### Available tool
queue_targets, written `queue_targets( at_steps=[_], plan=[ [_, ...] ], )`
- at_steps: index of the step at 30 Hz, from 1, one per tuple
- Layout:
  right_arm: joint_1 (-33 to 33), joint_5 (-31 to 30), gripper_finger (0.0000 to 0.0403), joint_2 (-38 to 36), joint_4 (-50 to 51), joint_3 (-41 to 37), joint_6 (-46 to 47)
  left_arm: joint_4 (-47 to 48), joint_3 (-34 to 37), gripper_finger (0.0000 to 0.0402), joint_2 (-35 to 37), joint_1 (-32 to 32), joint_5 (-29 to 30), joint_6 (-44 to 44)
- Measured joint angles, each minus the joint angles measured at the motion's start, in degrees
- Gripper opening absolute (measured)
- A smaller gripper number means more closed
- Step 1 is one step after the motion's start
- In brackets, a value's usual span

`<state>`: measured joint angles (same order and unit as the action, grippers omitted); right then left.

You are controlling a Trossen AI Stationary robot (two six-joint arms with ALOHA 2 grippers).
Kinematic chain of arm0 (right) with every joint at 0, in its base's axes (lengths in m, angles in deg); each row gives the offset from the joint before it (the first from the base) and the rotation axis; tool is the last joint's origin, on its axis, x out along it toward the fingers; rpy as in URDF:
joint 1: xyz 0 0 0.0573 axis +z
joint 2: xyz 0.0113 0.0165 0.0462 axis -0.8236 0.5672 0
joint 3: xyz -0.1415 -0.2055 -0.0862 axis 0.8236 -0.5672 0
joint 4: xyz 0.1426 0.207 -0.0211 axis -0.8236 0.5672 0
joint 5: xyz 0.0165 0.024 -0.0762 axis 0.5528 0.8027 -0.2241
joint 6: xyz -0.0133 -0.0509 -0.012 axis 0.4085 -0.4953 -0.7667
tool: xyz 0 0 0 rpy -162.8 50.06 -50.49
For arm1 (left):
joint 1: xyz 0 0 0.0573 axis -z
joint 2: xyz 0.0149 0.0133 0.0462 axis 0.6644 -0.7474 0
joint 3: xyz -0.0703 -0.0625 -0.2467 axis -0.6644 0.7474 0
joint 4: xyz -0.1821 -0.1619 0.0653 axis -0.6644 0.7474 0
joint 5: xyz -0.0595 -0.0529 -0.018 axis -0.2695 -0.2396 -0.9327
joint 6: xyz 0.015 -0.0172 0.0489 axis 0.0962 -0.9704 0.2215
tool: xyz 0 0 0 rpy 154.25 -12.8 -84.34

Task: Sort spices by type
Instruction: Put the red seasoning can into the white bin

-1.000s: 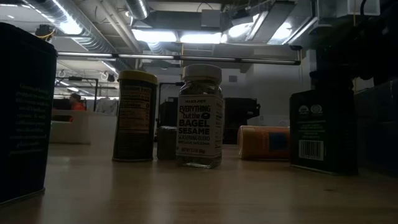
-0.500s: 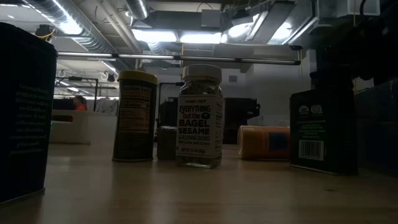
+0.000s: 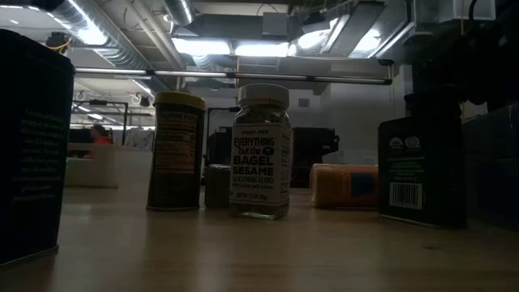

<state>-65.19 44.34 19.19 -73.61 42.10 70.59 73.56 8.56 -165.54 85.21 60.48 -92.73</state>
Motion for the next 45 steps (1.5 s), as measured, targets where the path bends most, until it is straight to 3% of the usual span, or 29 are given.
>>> queue_targets(
  at_steps=[24,30,37,45],
  plan=[
    [0.0,0.0,0.026,0.0,0.09,-0.07,-0.04,-10.72,8.23,0.025,0.02,0.07,-0.24,1.72],
    [-0.01,0.0,0.026,0.01,0.08,-0.08,-0.05,-10.36,8.51,0.0202,0.57,-0.75,-0.33,2.2],
    [0.0,0.0,0.026,0.0,0.09,-0.09,-0.06,-6.9,8.46,0.0202,6.14,-3.52,-0.93,5.48],
    [0.01,0.0,0.026,0.01,0.09,-0.09,-0.07,7.13,8.05,0.0202,19.12,-10.88,0.88,5.94]
  ],
)
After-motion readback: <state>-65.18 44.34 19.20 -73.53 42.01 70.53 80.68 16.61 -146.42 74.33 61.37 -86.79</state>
